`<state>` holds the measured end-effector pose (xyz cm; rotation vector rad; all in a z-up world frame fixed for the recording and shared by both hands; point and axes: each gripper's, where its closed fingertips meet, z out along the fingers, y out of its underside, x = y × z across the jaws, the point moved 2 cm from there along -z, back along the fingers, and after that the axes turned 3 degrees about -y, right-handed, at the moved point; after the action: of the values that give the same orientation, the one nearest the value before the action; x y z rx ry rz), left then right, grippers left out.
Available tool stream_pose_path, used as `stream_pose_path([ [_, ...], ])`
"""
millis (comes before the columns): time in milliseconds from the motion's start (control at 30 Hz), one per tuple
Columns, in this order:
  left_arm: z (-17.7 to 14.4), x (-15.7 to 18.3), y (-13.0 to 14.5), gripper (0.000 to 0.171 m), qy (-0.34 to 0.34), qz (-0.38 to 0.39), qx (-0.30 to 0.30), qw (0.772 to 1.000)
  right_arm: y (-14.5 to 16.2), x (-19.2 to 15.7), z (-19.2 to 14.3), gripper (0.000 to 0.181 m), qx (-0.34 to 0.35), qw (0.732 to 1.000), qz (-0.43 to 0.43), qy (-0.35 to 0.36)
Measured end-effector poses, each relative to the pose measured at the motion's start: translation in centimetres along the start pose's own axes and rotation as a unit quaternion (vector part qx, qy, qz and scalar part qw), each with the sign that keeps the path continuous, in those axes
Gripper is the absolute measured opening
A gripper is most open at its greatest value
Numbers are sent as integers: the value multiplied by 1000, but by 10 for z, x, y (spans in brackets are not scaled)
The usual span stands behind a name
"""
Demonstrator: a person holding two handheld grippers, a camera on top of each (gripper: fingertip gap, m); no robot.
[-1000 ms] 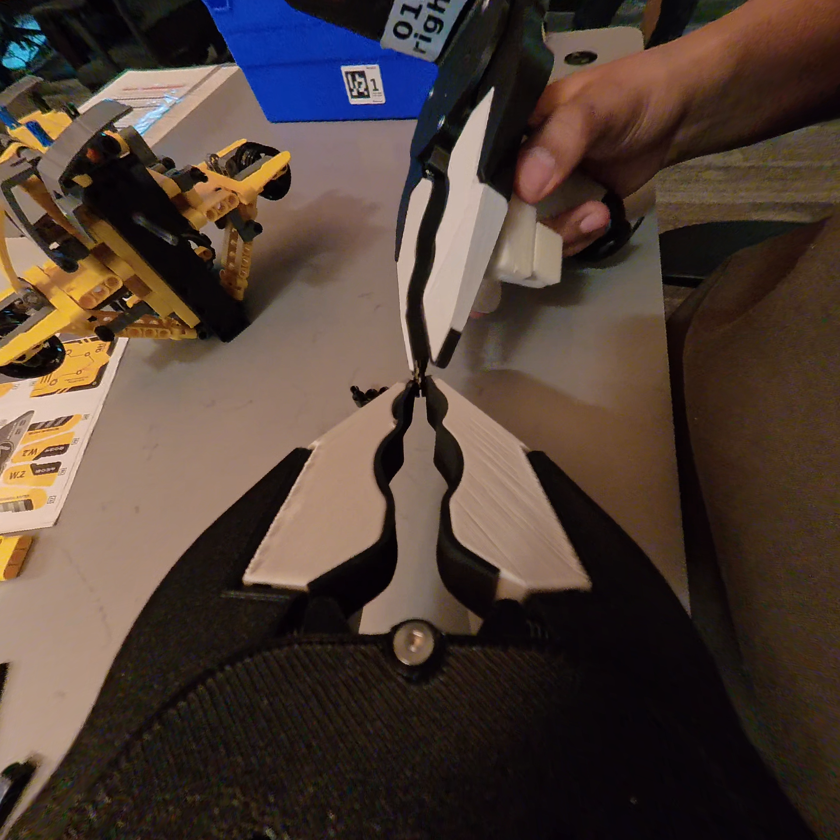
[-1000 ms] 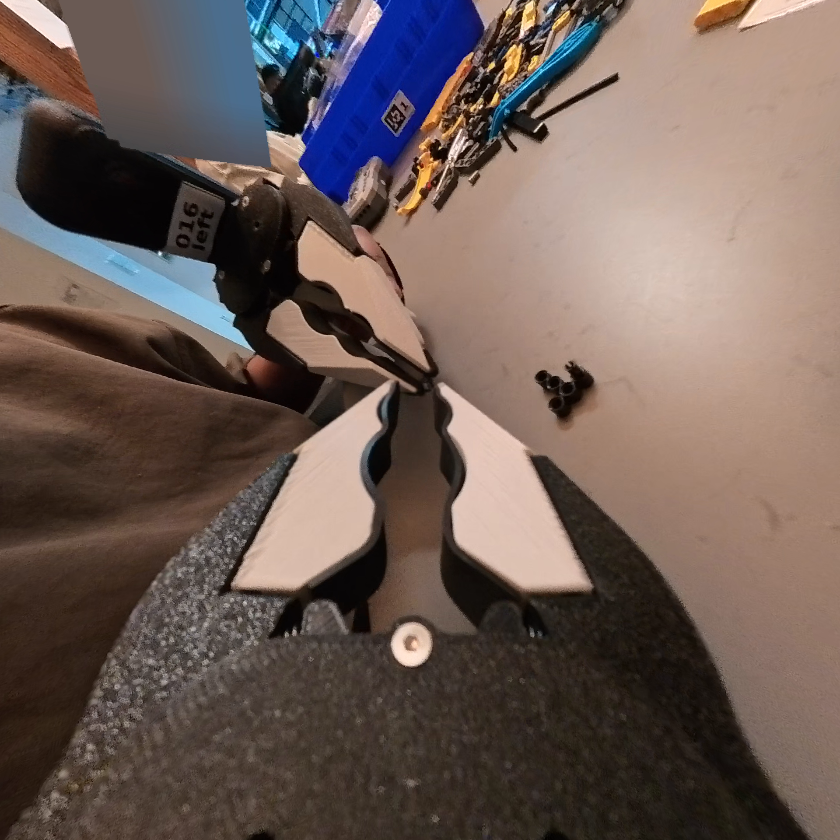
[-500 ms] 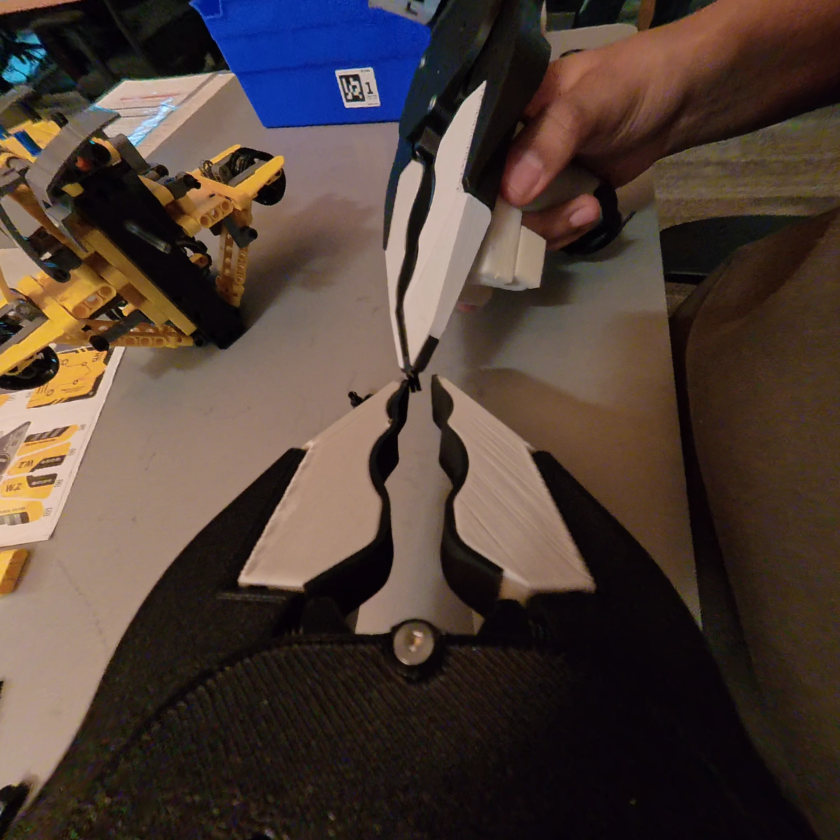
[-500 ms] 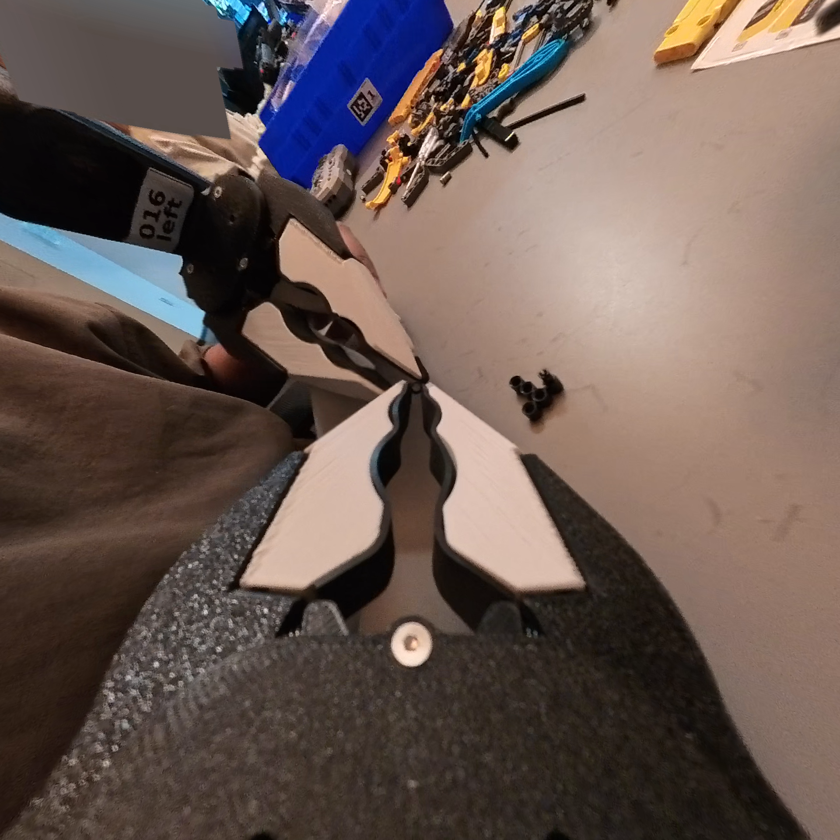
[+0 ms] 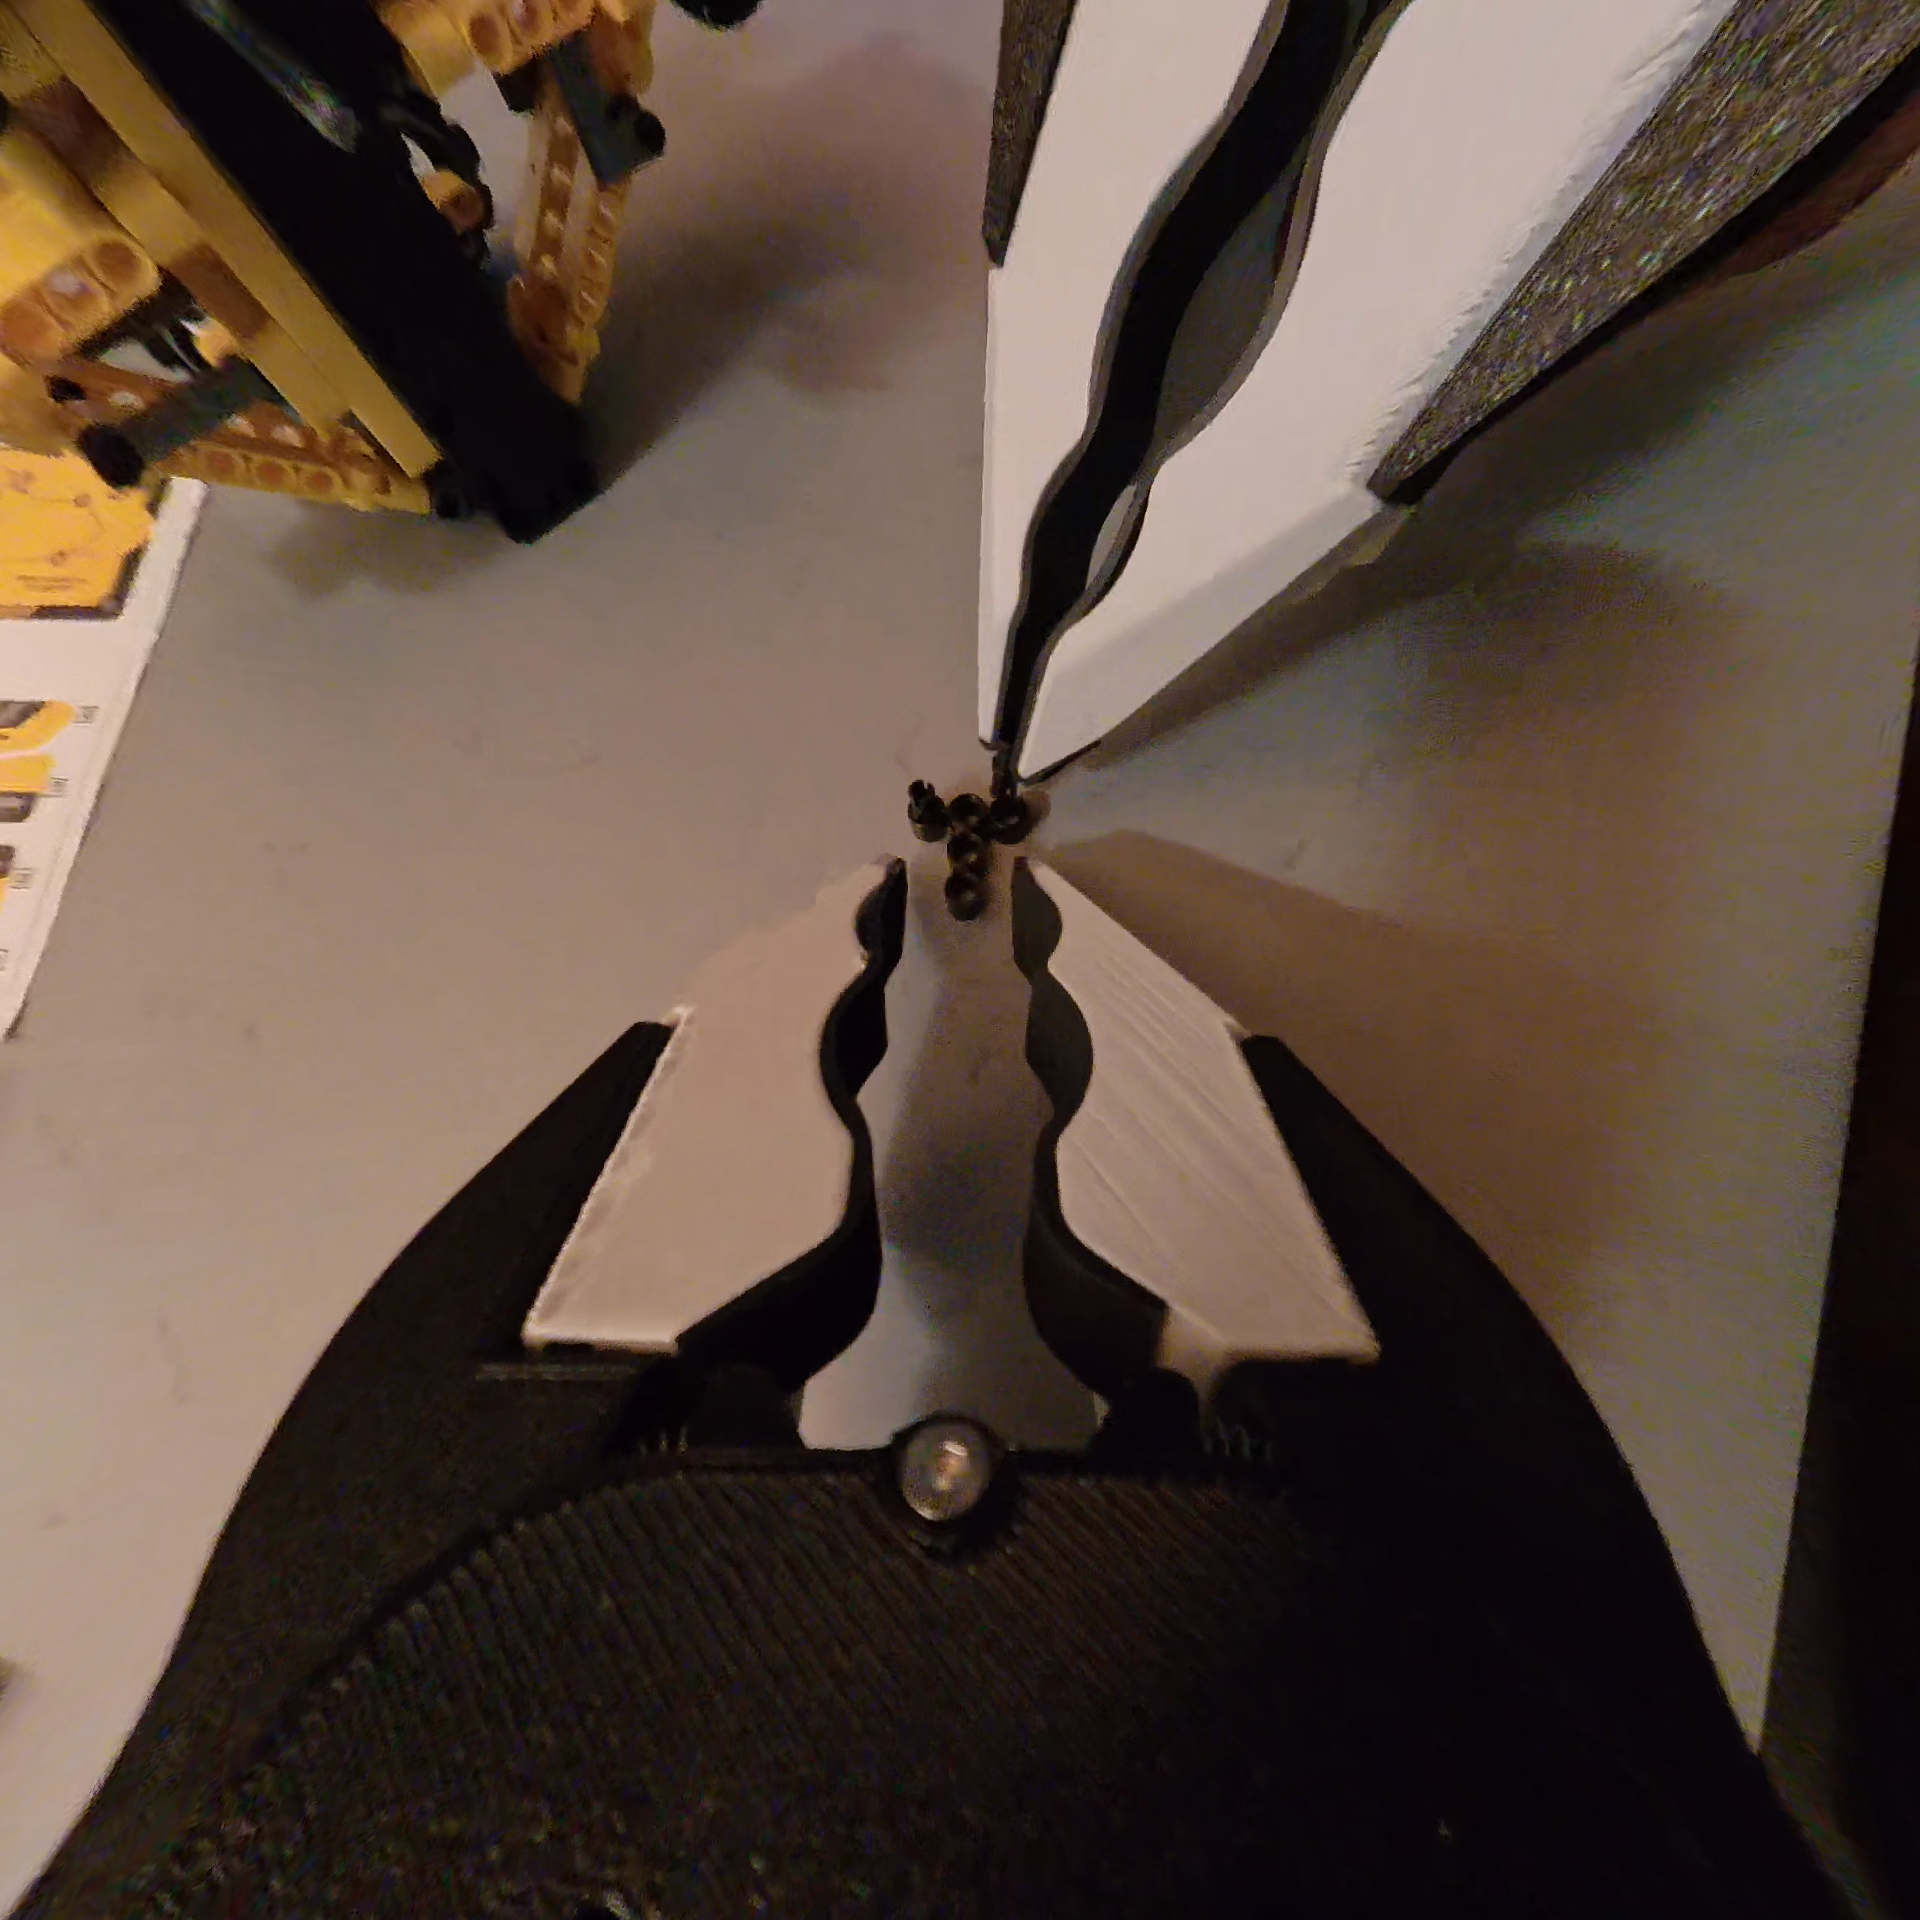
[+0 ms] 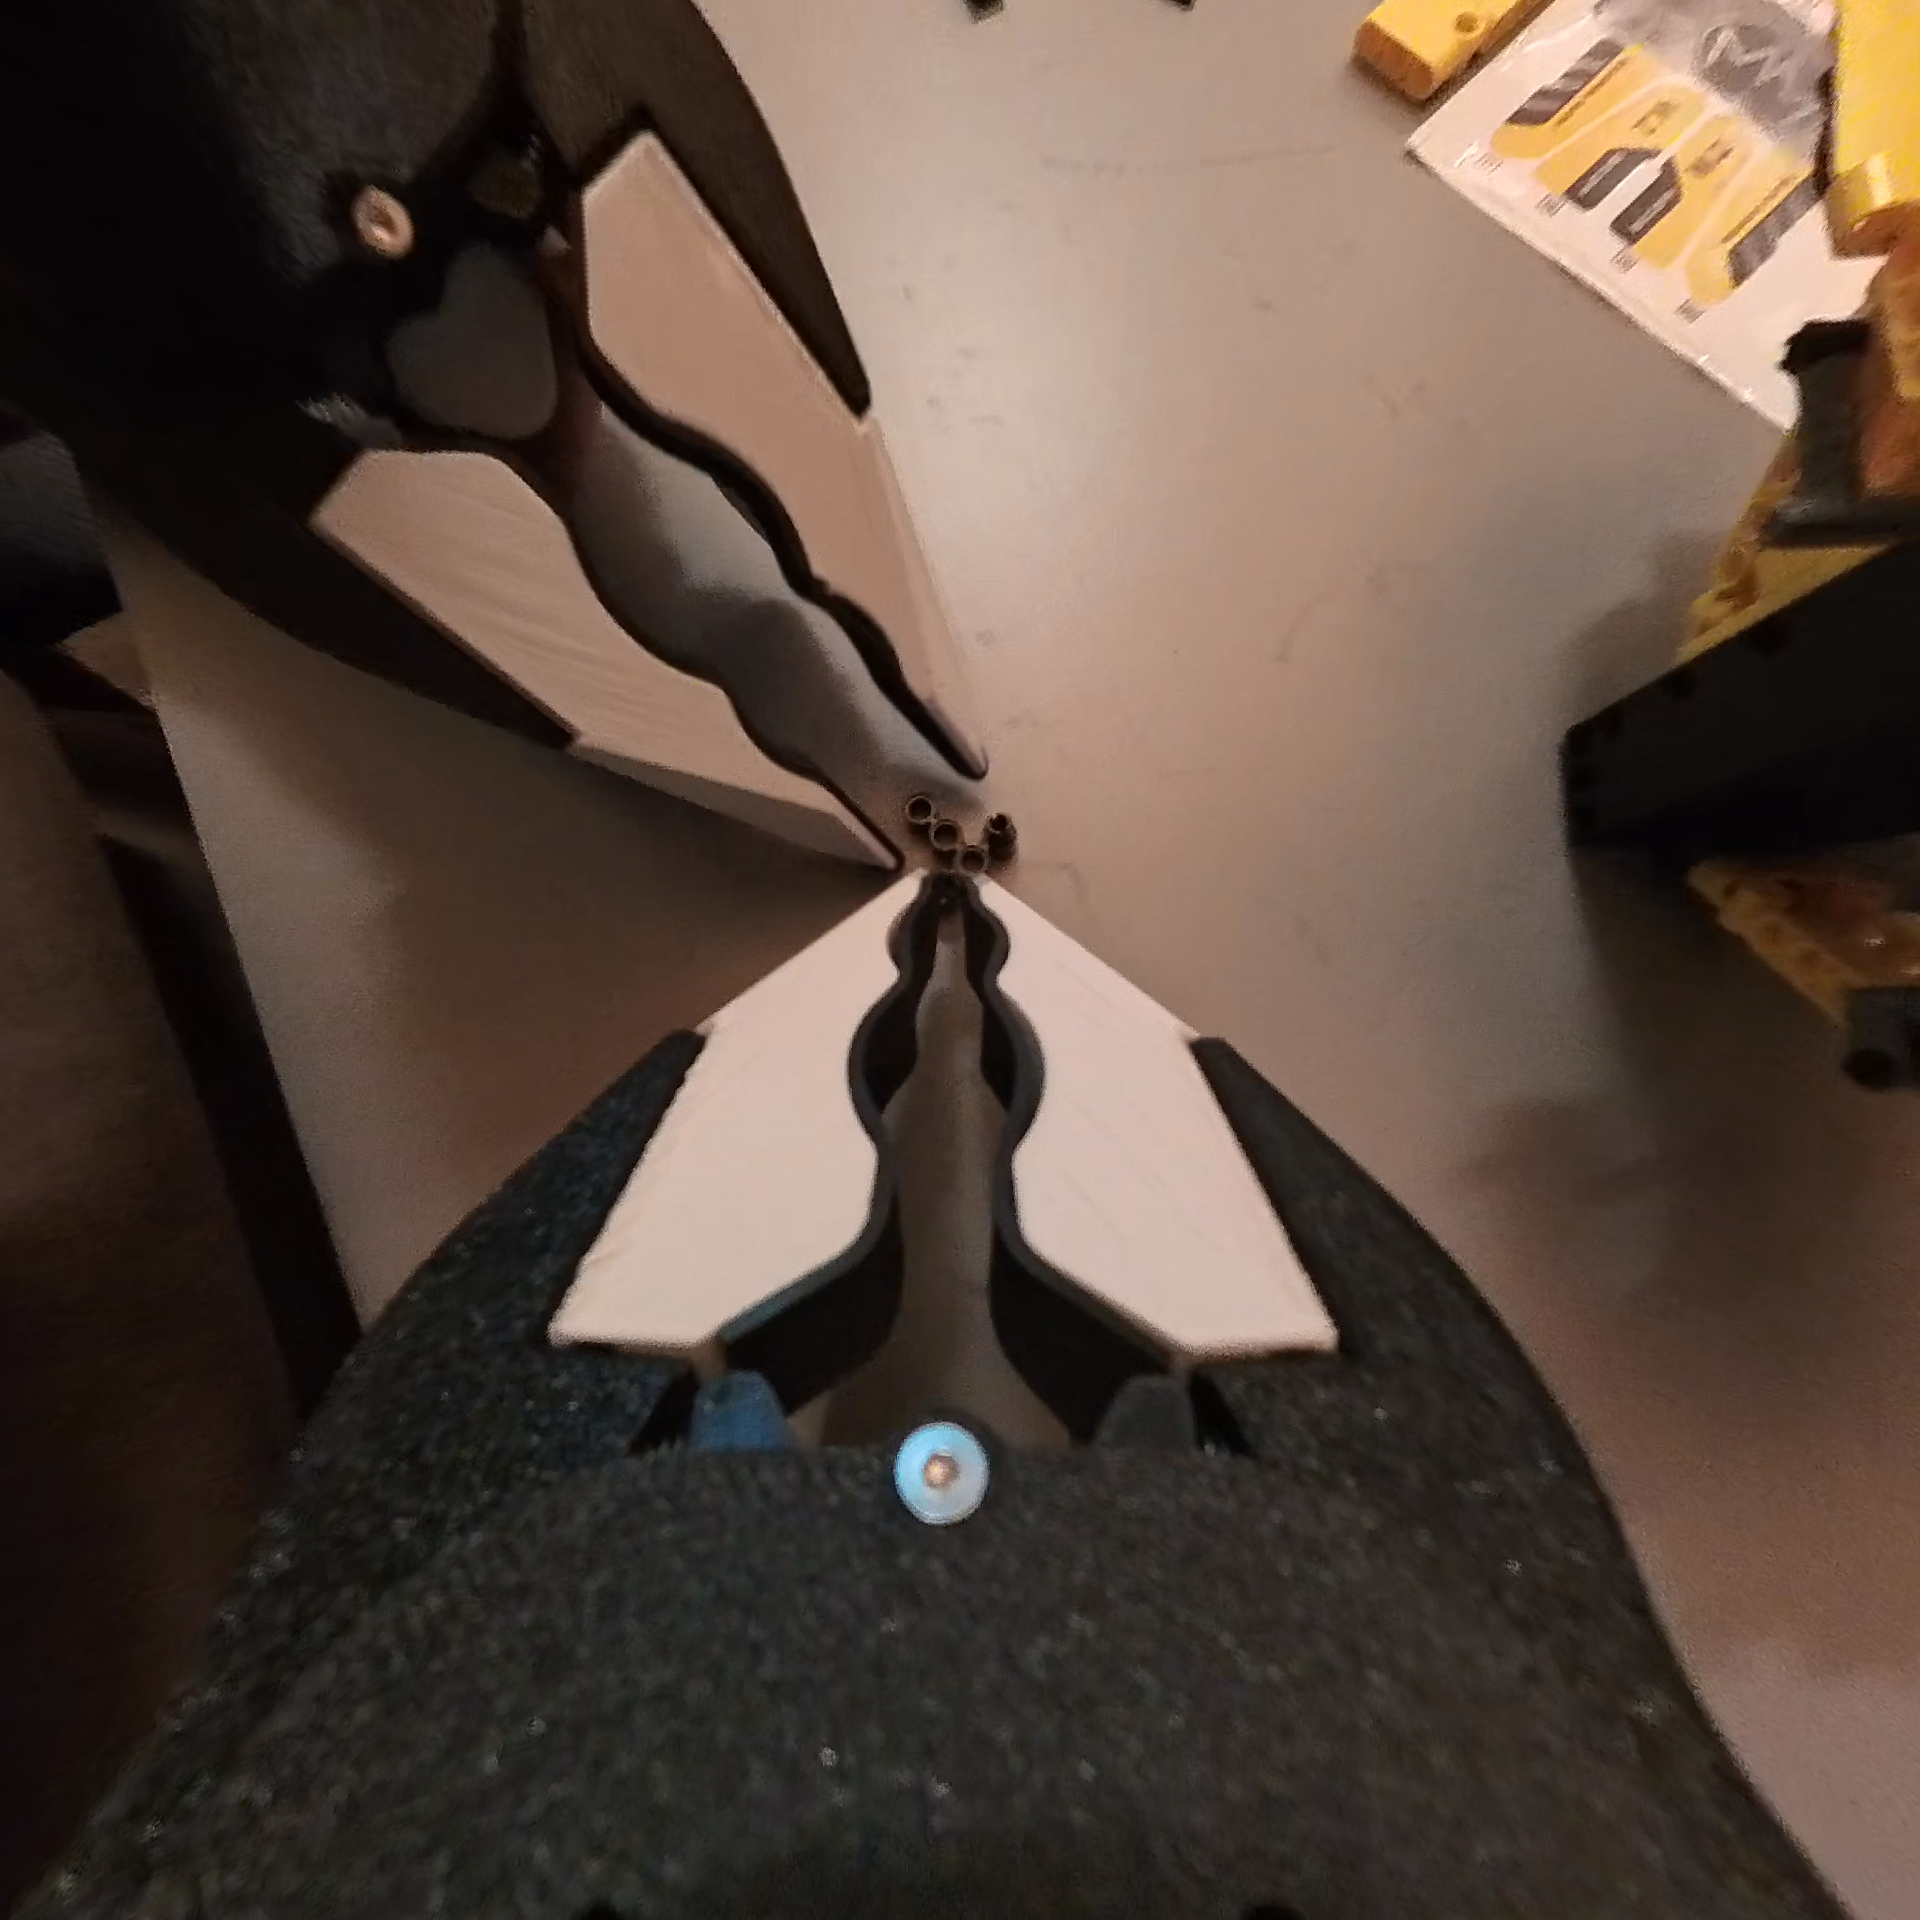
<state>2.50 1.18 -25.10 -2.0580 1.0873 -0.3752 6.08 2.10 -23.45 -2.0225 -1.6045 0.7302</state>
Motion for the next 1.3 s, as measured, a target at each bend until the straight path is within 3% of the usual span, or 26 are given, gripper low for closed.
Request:
stream_pose_path([
  [167,4,1,3,8,21,-14,-17,1000,3,0,3,3,-14,998,46,-40],
  [933,3,1,3,7,31,-24,-18,999,-1,2,8,3,-43,991,108,-61],
  [1300,3,1,3,8,31,-25,-18,999,-1,-2,8,3,-42,999,18,10],
])
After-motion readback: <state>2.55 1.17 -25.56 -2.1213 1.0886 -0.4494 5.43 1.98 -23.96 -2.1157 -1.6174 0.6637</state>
